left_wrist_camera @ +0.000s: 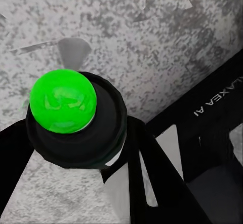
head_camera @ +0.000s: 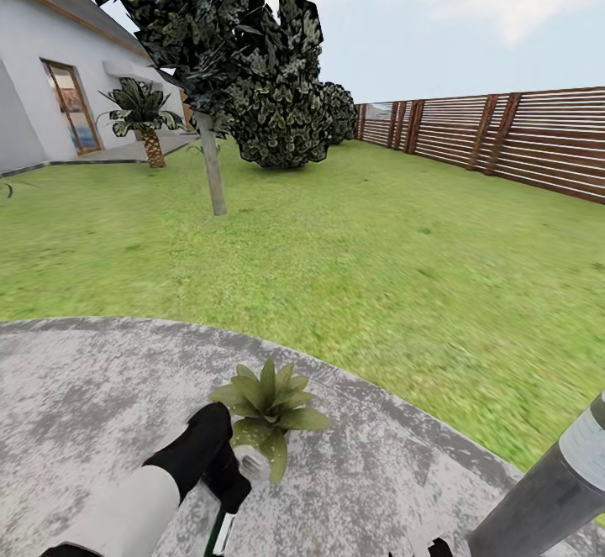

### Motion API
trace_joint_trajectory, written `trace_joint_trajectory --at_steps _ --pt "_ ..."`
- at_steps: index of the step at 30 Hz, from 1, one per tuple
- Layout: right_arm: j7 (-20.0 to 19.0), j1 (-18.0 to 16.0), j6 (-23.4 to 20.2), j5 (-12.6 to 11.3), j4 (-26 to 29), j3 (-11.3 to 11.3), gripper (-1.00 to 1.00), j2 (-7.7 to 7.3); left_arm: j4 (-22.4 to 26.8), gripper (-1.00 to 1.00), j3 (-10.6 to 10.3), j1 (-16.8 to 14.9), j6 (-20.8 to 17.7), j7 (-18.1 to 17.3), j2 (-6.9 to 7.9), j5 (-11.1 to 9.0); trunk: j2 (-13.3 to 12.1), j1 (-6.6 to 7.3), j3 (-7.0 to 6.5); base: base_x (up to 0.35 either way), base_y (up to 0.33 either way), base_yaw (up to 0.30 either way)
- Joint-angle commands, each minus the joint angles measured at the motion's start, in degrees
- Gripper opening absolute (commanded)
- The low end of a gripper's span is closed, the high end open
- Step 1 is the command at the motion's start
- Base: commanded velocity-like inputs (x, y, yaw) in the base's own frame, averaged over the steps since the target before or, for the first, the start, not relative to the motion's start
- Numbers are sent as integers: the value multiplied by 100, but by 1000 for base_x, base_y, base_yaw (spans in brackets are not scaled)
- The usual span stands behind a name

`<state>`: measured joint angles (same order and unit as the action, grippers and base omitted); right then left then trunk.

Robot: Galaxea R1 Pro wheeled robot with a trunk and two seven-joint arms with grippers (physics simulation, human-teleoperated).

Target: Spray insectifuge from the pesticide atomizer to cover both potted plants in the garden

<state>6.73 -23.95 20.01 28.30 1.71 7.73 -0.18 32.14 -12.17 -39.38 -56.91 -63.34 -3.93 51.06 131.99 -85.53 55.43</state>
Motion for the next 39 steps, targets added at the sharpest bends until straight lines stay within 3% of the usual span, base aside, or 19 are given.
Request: trace_joint_trajectory --at_steps 1,4,9,11,14,17,21,23,26,29,33,36,39 --pt "22 -4 21 57 -9 45 100 0 10 -100 -16 -5 -13 -59 -50 93 2 1 5 0 0 0" --pt "22 -4 21 53 -9 45 100 0 3 -100 -13 3 -11 -69 -16 96 2 1 5 0 0 0" --pt "22 -4 21 53 -11 45 100 -2 -58 -100 0 16 -5 -79 475 81 2 1 5 0 0 0" --pt "22 -4 21 53 -10 45 100 -1 -74 -100 0 18 0 -76 561 77 2 1 5 0 0 0" --pt "22 -4 21 52 -12 45 100 0 -77 -100 3 18 11 -64 491 75 2 1 5 0 0 0" --pt "22 -4 21 52 -12 45 100 0 -22 -100 6 18 7 -57 240 86 2 1 5 0 0 0" --pt "22 -4 21 52 -13 45 100 0 -23 -100 7 18 5 -55 58 95 2 1 5 0 0 0" --pt "22 -4 21 52 -13 45 100 -1 -52 -100 -1 20 10 -43 80 97 2 1 5 0 0 0" --pt "28 -4 21 52 -13 45 100 -1 -69 -100 12 162 27 255 284 58 2 1 5 0 0 0" --pt "30 -4 21 52 -13 45 100 0 -81 -100 31 254 68 422 354 29 2 1 5 0 0 0" --pt "30 -6 21 52 -12 45 100 0 -68 -100 53 271 359 488 262 15 2 1 5 0 0 0" --pt "28 -4 21 52 -13 45 100 0 3 -100 59 268 386 506 60 21 2 1 5 0 0 0" --pt "28 -5 21 52 -13 45 100 -1 18 -100 50 259 383 535 50 22 2 1 5 0 0 0"
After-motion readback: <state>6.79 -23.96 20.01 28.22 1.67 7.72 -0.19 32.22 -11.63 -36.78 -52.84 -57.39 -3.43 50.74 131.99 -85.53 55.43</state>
